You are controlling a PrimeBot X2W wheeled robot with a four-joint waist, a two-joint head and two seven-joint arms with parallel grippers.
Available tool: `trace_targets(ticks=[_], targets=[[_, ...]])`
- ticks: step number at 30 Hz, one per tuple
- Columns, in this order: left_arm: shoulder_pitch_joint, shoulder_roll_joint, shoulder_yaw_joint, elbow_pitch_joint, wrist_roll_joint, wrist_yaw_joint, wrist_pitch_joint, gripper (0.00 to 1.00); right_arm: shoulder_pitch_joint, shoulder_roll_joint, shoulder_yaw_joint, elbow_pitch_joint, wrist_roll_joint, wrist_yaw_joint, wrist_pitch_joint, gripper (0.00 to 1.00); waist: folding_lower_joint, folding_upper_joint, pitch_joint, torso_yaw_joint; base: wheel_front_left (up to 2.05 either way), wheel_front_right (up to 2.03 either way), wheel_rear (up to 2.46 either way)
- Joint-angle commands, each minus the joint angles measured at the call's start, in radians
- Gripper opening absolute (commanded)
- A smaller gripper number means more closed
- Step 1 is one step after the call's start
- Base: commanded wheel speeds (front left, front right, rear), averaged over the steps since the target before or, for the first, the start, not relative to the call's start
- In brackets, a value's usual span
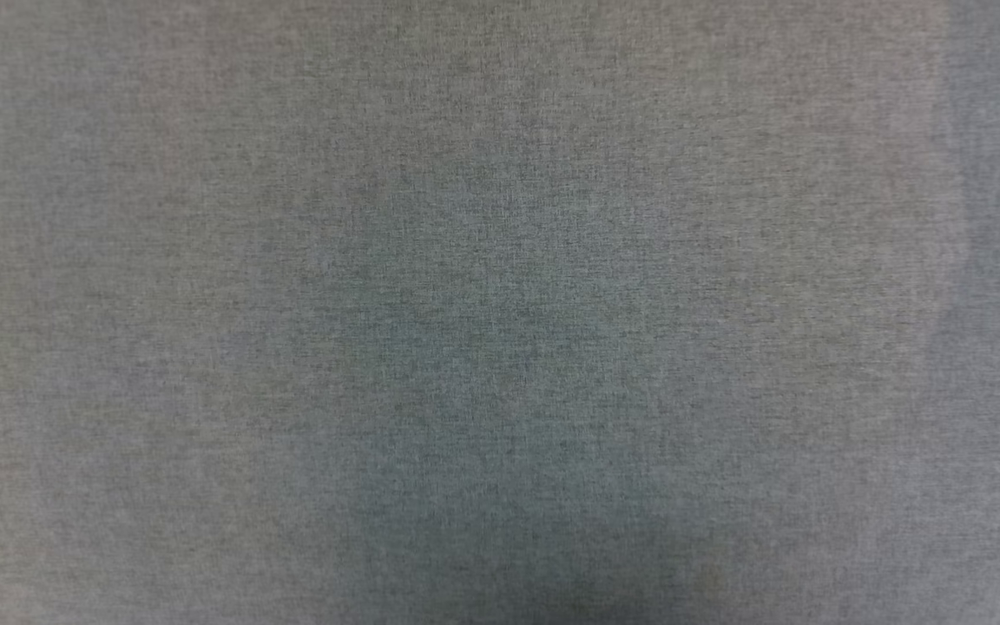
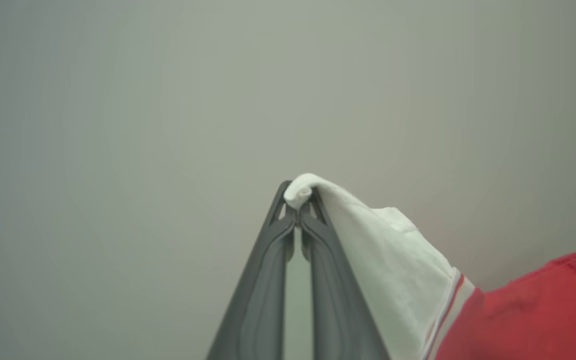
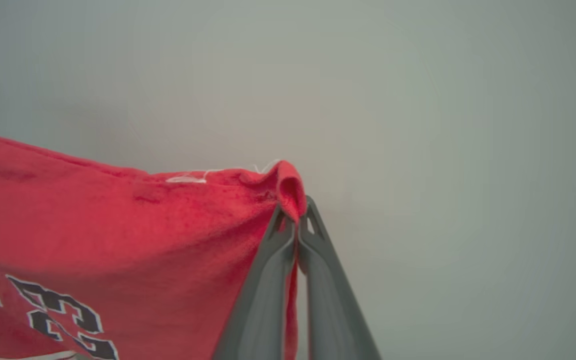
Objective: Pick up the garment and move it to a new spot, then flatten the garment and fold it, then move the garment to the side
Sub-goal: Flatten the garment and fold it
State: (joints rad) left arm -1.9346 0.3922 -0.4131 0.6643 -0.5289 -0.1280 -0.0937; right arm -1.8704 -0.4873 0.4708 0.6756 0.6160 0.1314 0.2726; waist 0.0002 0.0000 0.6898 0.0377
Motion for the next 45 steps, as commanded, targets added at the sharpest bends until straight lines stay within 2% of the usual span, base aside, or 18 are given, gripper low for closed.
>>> trace_targets(ticks=[1,7,10,11,15,19,25,30,33,40,45], targets=[[0.024,0.014,-0.008,0.011,-0.021,-0.002,-0.018,0.0,0.02,0.009,0.018,0.008,0.022,-0.001,-0.018,0.0,-0.0002,0.0,0.017,0.004,0.0,0.0,0.0],[0.181,0.05,-0.076,0.008,-0.109,-0.003,-0.068,0.0,0.133,-0.006,0.134,-0.003,0.097,-0.001,-0.066,0.0,-0.0002,0.0,-0.015,0.007,0.0,0.0,0.0],[0.293,0.089,-0.098,-0.032,-0.152,-0.003,-0.095,0.0,0.208,-0.016,0.184,-0.036,0.144,-0.001,-0.082,0.0,-0.0002,0.0,-0.05,0.005,0.0,0.0,0.0],[0.434,0.133,-0.104,-0.093,-0.19,-0.003,-0.118,0.0,0.303,-0.046,0.239,-0.094,0.195,-0.001,-0.095,0.0,-0.0002,0.0,-0.095,0.005,0.0,0.0,0.0],[0.651,0.177,-0.101,-0.203,-0.231,0.012,-0.134,0.0,0.45,-0.115,0.308,-0.188,0.26,-0.001,-0.111,0.0,-0.0002,0.0,-0.163,0.011,0.0,0.0,0.0],[0.899,0.229,-0.089,-0.339,-0.265,0.071,-0.144,0.0,0.608,-0.185,0.365,-0.276,0.315,-0.001,-0.119,0.0,-0.0002,0.0,-0.23,0.01,0.0,0.0,0.0],[1.296,0.28,-0.048,-0.565,-0.341,0.191,-0.157,0.0,0.852,-0.266,0.411,-0.368,0.375,-0.001,-0.142,0.0,-0.0002,0.0,-0.323,0.017,0.0,0.0,0.0],[1.593,0.285,-0.049,-0.683,-0.413,0.258,-0.16,0.0,1.045,-0.312,0.43,-0.399,0.403,-0.001,-0.16,0.0,-0.0002,0.0,-0.396,0.031,0.0,0.0,0.0],[1.71,0.281,-0.065,-0.698,-0.436,0.274,-0.161,0.0,1.149,-0.326,0.428,-0.403,0.421,-0.001,-0.174,0.0,-0.0002,0.0,-0.439,0.043,0.0,0.0,0.0],[1.983,0.264,-0.076,-0.736,-0.546,0.275,-0.162,0.0,1.361,-0.336,0.431,-0.419,0.429,-0.001,-0.186,0.0,-0.0002,0.0,-0.546,0.044,0.0,0.0,0.0],[2.127,0.277,-0.086,-0.761,-0.603,0.275,-0.154,0.0,1.489,-0.348,0.411,-0.435,0.439,-0.001,-0.188,0.0,-0.0002,0.0,-0.593,0.05,0.0,0.0,0.0]])
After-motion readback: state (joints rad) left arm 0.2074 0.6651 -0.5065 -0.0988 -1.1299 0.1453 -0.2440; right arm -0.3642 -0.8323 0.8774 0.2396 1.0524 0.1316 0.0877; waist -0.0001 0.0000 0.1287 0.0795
